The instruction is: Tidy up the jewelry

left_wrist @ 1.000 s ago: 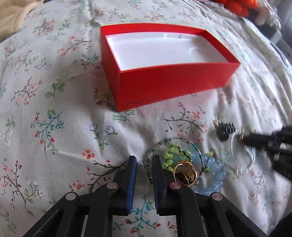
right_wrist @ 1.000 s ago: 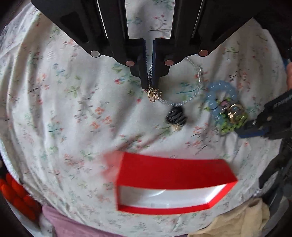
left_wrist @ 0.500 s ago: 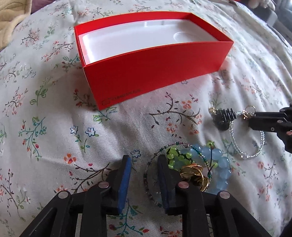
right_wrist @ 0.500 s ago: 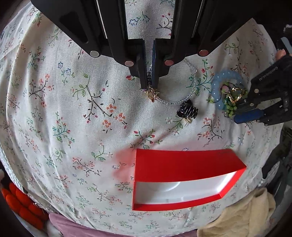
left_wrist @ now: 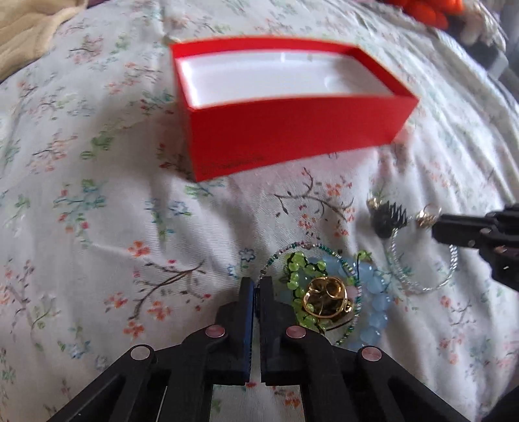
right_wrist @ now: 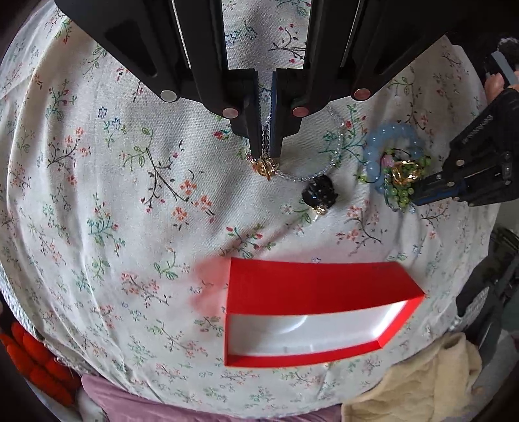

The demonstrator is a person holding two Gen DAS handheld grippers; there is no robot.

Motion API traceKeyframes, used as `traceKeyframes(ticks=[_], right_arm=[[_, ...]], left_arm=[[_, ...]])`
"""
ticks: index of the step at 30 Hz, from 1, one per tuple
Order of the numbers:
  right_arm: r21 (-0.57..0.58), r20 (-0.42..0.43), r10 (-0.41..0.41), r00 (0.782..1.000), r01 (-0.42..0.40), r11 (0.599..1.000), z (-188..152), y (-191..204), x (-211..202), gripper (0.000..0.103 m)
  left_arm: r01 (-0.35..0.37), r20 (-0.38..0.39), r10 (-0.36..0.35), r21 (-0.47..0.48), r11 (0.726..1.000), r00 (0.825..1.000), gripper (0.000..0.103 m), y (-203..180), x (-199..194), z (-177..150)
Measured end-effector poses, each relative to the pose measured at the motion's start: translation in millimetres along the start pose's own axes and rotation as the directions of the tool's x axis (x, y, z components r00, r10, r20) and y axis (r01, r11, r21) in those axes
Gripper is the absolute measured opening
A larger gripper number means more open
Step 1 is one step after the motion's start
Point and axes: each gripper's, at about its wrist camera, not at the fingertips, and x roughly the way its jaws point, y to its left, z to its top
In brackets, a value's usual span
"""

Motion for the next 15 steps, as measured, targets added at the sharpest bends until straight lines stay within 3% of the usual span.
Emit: traceKeyframes(ticks=[7, 15], right_arm=[[0.024, 0.02, 0.043, 0.999, -0.044, 0.999, 2, 1, -8, 0.004], [0.013, 0.062, 0.04, 0.997, -0.041, 0.999, 3, 5, -16, 0.004]], left_arm=[[0.011, 0.067, -0.004, -0.099, 0.995, 0.998, 0.0, 30, -34, -13], [-0.01, 0.064, 0.022, -0.172, 0.985, 0.998, 0.0, 64, -47, -26]])
